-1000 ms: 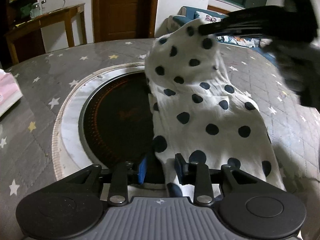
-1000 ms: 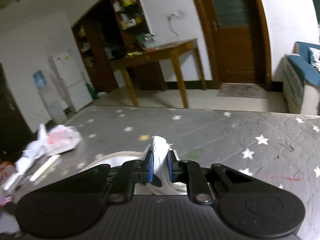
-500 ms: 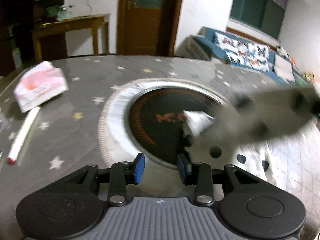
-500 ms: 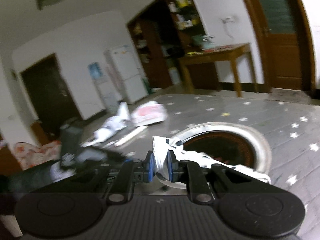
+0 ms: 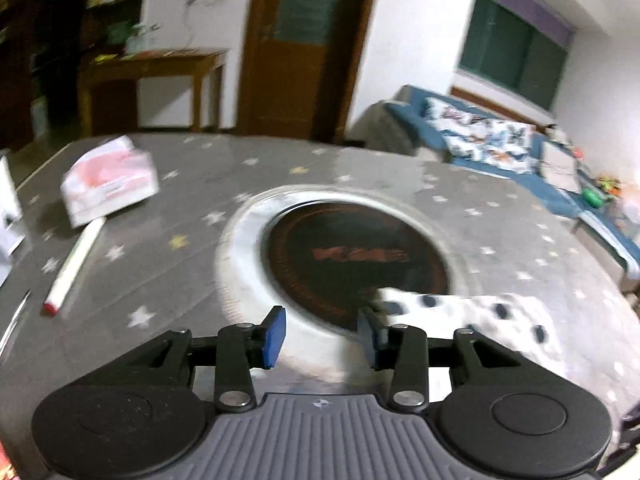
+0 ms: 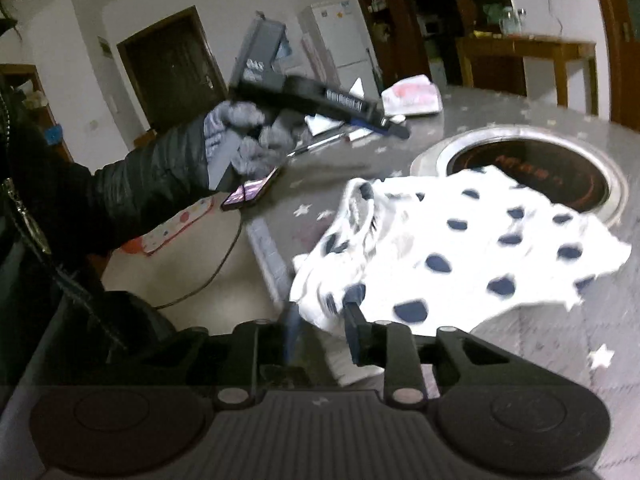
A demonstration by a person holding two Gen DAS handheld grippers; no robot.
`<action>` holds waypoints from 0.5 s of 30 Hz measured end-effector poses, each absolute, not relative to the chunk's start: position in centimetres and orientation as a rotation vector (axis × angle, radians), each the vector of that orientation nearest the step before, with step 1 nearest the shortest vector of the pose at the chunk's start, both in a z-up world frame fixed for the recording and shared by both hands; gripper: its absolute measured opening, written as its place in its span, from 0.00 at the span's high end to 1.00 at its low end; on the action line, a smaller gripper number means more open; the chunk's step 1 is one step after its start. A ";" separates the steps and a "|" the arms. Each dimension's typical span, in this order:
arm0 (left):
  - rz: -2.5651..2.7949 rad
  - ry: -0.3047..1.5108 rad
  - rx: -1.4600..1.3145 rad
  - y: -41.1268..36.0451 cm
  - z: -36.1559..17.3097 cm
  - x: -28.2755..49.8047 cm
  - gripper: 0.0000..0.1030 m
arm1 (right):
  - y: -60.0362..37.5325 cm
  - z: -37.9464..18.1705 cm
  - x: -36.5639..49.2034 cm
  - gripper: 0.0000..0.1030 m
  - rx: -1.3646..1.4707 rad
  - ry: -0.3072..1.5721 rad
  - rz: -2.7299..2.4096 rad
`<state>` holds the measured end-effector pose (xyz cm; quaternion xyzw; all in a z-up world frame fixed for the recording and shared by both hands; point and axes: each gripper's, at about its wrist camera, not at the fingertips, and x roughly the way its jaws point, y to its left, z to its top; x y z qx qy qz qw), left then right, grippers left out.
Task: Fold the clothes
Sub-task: 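Lift the grasped edge with the right gripper and fold it over, then open the right gripper and release the folded pants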
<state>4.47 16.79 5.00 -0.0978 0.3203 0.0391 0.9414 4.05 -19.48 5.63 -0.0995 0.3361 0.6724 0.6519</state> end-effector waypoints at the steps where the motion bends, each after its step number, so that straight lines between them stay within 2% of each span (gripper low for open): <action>1: 0.056 0.643 -0.188 16.1 5.4 4.4 0.56 | -19.5 5.8 4.3 0.69 -0.216 0.763 1.535; 2: 0.040 0.634 -0.180 15.6 5.7 4.2 0.55 | -19.6 6.2 4.7 0.59 -0.199 0.754 1.535; 6: -0.006 0.602 -0.172 14.1 6.6 3.9 0.55 | -18.9 7.0 6.1 0.58 -0.143 0.715 1.472; 11: -0.052 0.589 -0.178 12.7 6.9 3.3 0.55 | -15.6 5.5 7.4 0.58 -0.090 0.752 1.438; 15: -0.107 0.597 -0.170 11.2 6.5 2.7 0.44 | -13.3 2.8 6.3 0.48 -0.152 0.814 1.480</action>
